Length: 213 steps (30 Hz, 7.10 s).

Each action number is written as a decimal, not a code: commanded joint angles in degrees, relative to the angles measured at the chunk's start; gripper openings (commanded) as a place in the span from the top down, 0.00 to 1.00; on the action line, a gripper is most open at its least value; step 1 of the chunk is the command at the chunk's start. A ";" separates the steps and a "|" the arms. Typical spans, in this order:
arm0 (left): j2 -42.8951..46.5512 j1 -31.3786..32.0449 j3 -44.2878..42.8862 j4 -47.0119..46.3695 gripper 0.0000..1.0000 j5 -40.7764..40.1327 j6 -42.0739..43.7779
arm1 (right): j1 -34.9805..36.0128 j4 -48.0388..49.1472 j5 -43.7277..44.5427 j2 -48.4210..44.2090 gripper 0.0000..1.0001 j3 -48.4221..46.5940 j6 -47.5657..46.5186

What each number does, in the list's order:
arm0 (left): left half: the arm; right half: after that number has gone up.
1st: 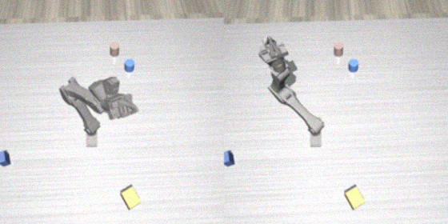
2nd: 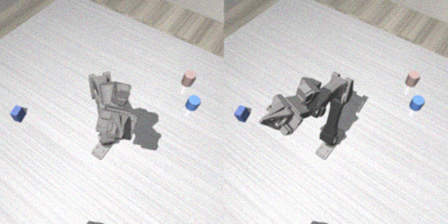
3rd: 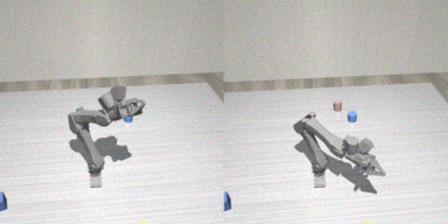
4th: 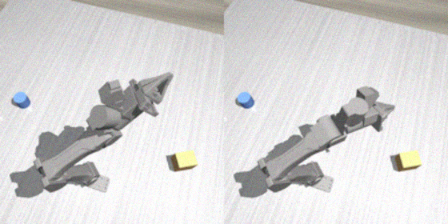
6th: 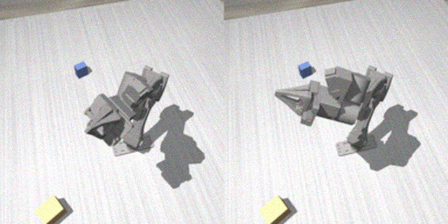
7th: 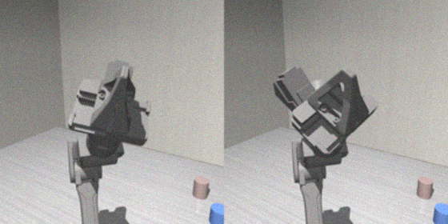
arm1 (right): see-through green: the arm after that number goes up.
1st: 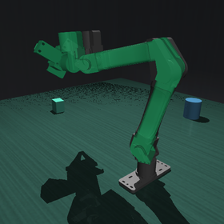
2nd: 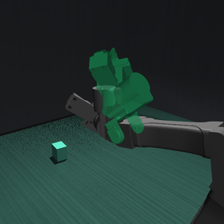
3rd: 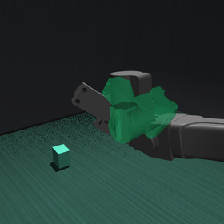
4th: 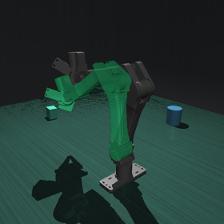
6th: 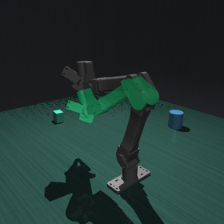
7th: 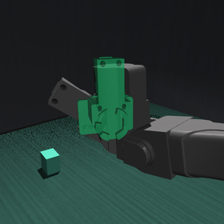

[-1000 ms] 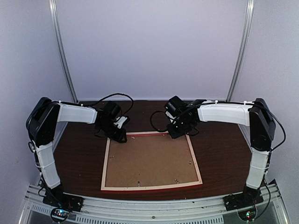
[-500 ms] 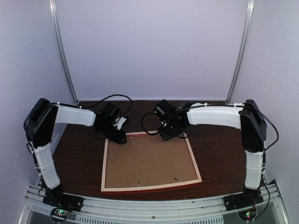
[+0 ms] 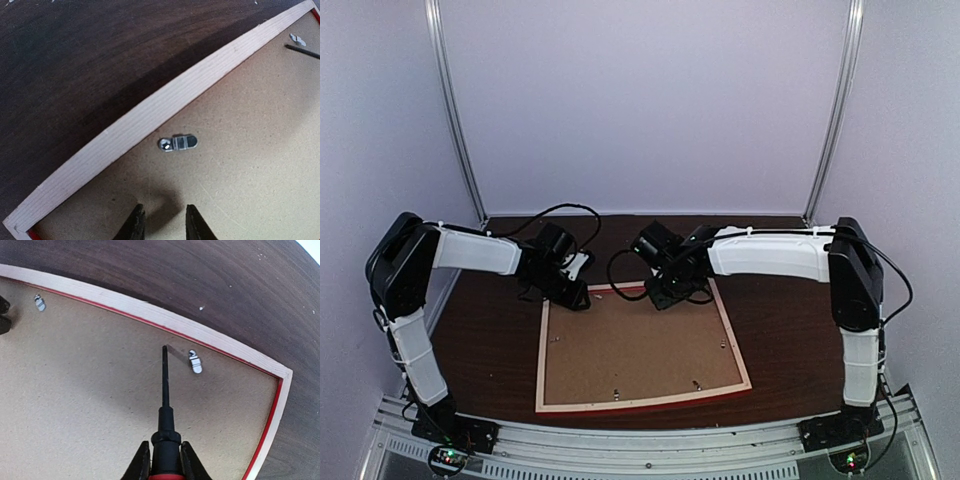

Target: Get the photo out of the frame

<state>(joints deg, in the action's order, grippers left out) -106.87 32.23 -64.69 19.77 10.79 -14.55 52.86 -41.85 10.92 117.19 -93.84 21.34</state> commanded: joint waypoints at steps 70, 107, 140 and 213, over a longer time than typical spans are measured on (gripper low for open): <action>48.45 -0.10 9.52 17.44 0.44 -24.52 -8.22 | -24.52 34.73 10.14 -48.39 1.00 44.92 -12.40; 57.06 -0.32 11.34 29.68 0.02 -33.40 -0.44 | -49.85 42.85 -18.97 -24.33 0.97 49.34 7.51; 58.10 -0.32 11.42 29.63 0.02 -32.84 -0.33 | -49.80 30.12 -17.37 -24.29 0.73 47.55 4.25; -3.24 47.81 -4.98 -1.84 0.37 -17.80 22.83 | -24.91 7.53 -22.43 -53.09 0.44 50.77 7.61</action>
<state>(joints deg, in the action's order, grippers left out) -107.70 78.94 -70.04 20.75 -2.74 6.07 27.03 -36.10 -11.77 63.53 -43.70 27.75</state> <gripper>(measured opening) 0.639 0.559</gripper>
